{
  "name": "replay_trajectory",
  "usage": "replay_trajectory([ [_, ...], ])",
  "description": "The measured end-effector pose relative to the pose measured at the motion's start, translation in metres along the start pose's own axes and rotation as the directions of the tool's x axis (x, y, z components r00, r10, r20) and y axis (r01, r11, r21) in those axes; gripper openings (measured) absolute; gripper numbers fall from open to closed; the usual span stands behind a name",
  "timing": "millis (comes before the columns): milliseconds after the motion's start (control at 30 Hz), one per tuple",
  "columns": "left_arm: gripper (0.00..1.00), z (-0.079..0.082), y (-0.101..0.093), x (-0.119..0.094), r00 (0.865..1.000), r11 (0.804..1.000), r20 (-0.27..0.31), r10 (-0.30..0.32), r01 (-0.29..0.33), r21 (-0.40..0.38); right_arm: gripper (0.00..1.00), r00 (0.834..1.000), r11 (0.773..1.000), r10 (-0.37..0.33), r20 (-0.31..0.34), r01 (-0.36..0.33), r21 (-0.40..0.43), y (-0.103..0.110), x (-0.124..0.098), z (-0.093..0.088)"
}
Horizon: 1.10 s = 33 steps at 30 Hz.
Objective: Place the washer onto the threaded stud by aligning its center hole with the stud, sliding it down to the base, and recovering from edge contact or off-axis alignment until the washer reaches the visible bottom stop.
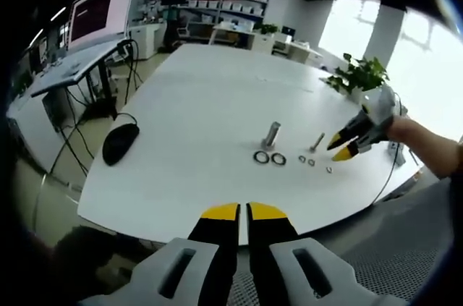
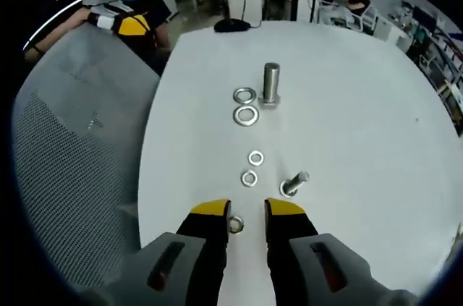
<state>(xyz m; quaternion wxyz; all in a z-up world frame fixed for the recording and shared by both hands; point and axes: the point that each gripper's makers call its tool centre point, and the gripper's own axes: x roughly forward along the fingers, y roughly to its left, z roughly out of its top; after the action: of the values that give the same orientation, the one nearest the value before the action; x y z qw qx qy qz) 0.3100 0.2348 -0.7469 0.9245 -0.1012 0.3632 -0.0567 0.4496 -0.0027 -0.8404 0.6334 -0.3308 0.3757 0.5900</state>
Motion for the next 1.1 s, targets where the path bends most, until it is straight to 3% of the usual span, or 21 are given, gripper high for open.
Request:
replay_trajectory([
  [67,0.01,0.0,0.001,0.0,1.0,0.999,0.002,-0.013,0.014,-0.036,0.21,1.0,1.0,0.008,-0.027,-0.009,-0.002,0.0,0.005,-0.005],
  [167,0.01,-0.004,0.002,0.001,1.0,1.0,-0.025,0.0,0.0,0.006,0.21,0.996,0.999,0.034,-0.078,-0.036,-0.028,0.007,0.009,-0.012],
  [267,0.01,-0.001,0.004,0.0,1.0,1.0,-0.009,-0.004,0.004,-0.023,0.21,0.991,0.997,0.035,-0.129,-0.044,-0.065,0.012,0.009,-0.02],
  [400,0.01,0.0,0.004,0.0,1.0,1.0,-0.002,-0.006,0.006,-0.02,0.21,0.992,0.997,0.046,-0.122,-0.054,-0.061,0.02,0.009,-0.018],
  [767,0.01,0.001,0.005,0.001,1.0,1.0,0.002,-0.008,0.008,-0.023,0.21,0.981,0.993,0.023,-0.194,-0.044,-0.106,0.02,0.012,-0.032],
  [967,0.01,0.001,0.005,0.001,1.0,1.0,0.004,-0.006,0.006,-0.025,0.2,0.984,0.996,0.021,-0.18,-0.036,-0.085,0.015,0.013,-0.033],
  [1100,0.01,0.002,0.005,0.001,1.0,1.0,0.007,-0.005,0.005,-0.029,0.19,0.982,0.991,0.007,-0.189,-0.033,-0.131,0.014,0.015,-0.033],
])
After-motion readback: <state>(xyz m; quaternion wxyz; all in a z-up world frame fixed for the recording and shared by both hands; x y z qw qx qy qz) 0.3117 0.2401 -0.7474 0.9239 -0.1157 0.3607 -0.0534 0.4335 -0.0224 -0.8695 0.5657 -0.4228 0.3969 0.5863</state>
